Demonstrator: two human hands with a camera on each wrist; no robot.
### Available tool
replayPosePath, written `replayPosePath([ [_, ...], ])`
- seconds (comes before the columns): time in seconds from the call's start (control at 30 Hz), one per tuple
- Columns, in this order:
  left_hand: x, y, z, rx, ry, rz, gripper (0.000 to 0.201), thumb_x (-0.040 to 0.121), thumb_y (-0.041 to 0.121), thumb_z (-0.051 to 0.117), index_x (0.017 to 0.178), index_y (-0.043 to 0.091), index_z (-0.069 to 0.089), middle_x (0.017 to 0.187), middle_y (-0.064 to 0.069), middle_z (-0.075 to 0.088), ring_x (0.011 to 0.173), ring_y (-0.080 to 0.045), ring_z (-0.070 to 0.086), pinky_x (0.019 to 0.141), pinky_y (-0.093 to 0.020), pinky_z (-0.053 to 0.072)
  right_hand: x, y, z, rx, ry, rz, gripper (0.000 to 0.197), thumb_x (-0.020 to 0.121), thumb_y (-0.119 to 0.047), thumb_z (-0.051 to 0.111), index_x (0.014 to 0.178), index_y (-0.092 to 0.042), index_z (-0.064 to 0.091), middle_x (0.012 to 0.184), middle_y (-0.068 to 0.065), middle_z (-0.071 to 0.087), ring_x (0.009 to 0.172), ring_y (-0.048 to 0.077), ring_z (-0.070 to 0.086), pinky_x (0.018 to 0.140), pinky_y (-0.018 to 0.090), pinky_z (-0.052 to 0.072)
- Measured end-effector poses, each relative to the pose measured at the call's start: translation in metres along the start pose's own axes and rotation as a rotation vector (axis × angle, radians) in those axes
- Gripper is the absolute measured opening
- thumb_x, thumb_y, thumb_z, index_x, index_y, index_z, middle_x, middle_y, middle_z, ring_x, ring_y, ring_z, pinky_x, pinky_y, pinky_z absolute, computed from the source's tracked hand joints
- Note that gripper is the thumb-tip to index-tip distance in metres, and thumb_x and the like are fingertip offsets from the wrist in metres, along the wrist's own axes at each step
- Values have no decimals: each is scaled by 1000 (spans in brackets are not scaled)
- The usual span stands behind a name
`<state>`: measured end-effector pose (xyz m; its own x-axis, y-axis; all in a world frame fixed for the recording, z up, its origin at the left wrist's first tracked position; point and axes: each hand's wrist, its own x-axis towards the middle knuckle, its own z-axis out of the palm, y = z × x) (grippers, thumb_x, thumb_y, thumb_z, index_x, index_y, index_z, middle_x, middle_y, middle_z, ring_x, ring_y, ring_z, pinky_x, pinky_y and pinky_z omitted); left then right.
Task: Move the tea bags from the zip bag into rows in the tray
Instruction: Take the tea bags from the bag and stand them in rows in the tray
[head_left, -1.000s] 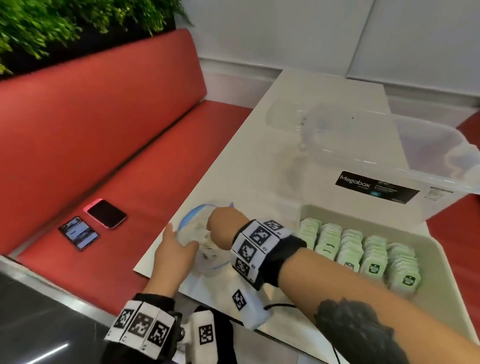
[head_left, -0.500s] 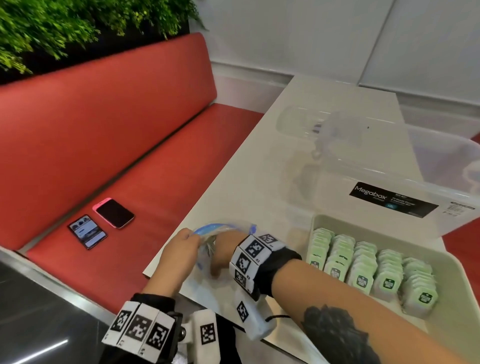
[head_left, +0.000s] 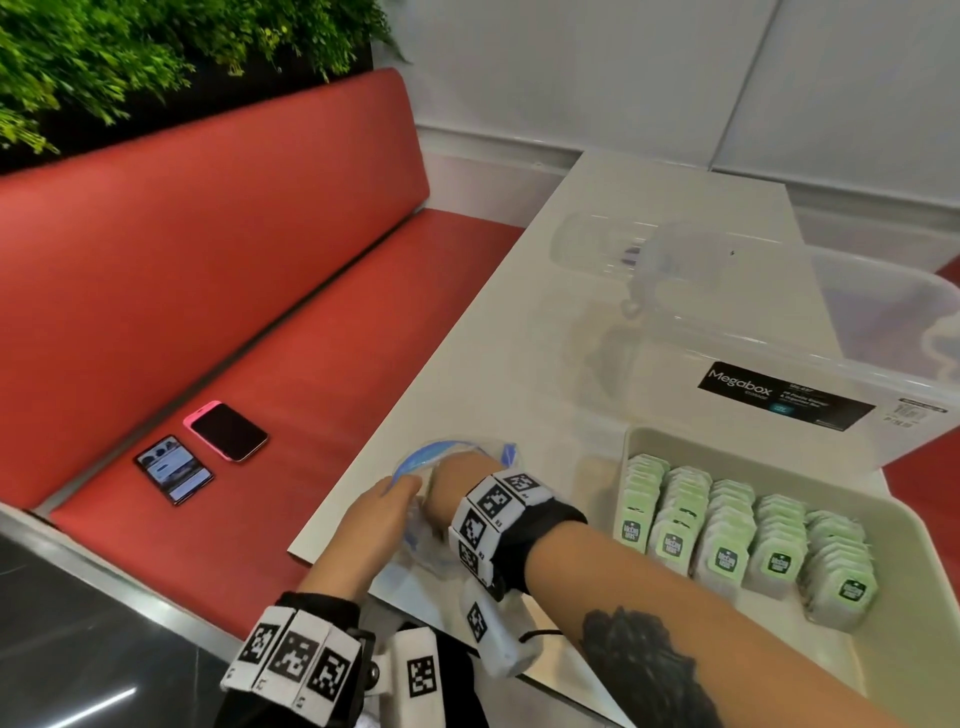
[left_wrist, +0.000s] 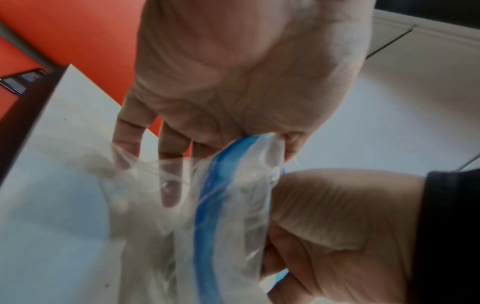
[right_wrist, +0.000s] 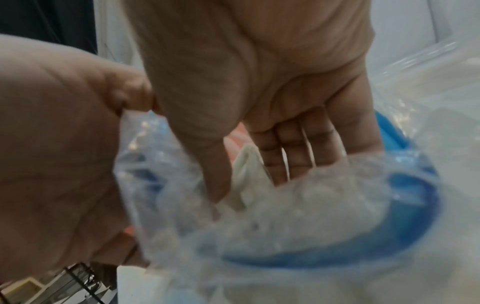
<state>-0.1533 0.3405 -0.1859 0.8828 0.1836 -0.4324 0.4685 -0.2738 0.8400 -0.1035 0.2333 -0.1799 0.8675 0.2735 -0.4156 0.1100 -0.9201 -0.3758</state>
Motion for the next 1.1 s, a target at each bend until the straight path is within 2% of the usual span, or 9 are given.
replayPosePath([
  [0.13, 4, -2, 2, 37, -2, 29, 30, 94, 35, 41, 103, 15, 62, 99, -4, 65, 93, -25, 59, 90, -39, 44, -3, -1, -6, -1, -34, 47, 40, 87, -28, 56, 121, -6, 56, 124, 15, 56, 115, 33, 54, 88, 37, 45],
  [0.23, 7, -1, 2, 111, 100, 48, 38, 94, 32, 37, 101, 1, 59, 95, -11, 60, 87, -29, 55, 74, -34, 41, -5, -3, -13, 2, -113, 87, 42, 92, -28, 53, 128, -7, 52, 115, 13, 58, 98, 22, 57, 95, 34, 42],
  [0.37, 10, 6, 2, 229, 188, 94, 30, 97, 23, 33, 93, 3, 55, 88, -12, 56, 84, -28, 49, 68, -34, 34, -15, -4, -33, 13, -59, 25, 30, 92, -25, 54, 64, -15, 48, 67, 2, 47, 61, 16, 43, 56, 24, 38],
  [0.53, 16, 8, 3, 264, 222, 125, 28, 95, 17, 31, 95, 3, 56, 84, -12, 55, 81, -29, 48, 68, -34, 33, -25, 10, -39, 205, 25, 3, 44, 83, -29, 68, 54, -13, 38, 58, 1, 39, 64, 20, 42, 47, 24, 28],
  [0.73, 6, 22, 6, 139, 158, 195, 21, 91, 15, 41, 74, 26, 45, 82, -3, 49, 77, -23, 45, 71, -34, 36, -27, 27, -48, 560, 155, -72, 21, 75, -20, 76, 86, -4, 69, 75, 5, 61, 70, 18, 54, 68, 33, 46],
  [0.8, 4, 25, 5, 58, 117, 187, 10, 87, 23, 47, 90, 25, 56, 101, -4, 55, 96, -23, 50, 86, -36, 38, -28, 29, -55, 639, 186, -64, 25, 75, -20, 76, 86, 0, 66, 73, 7, 57, 67, 19, 52, 68, 38, 49],
  [0.9, 3, 26, 4, -50, 278, 315, 43, 92, 18, 49, 136, 19, 45, 139, 3, 45, 129, -13, 40, 104, -28, 30, -29, 34, -64, 760, 204, -85, 22, 77, -17, 75, 87, -1, 66, 83, 15, 66, 74, 28, 63, 75, 46, 57],
  [1.0, -12, 42, 8, -210, 440, 608, 45, 92, 20, 49, 136, 21, 43, 139, 10, 44, 129, -3, 39, 105, -23, 29, -35, 35, -70, 885, 212, -126, 12, 78, -12, 74, 87, -8, 66, 93, 21, 69, 87, 36, 68, 78, 50, 57],
  [1.1, -24, 58, 14, -412, 255, 565, 40, 94, 29, 52, 133, 23, 45, 134, 8, 51, 124, -7, 48, 102, -30, 39, -44, 32, -76, 993, 184, -188, 21, 80, -6, 72, 98, 1, 65, 98, 27, 67, 84, 34, 67, 81, 48, 56],
])
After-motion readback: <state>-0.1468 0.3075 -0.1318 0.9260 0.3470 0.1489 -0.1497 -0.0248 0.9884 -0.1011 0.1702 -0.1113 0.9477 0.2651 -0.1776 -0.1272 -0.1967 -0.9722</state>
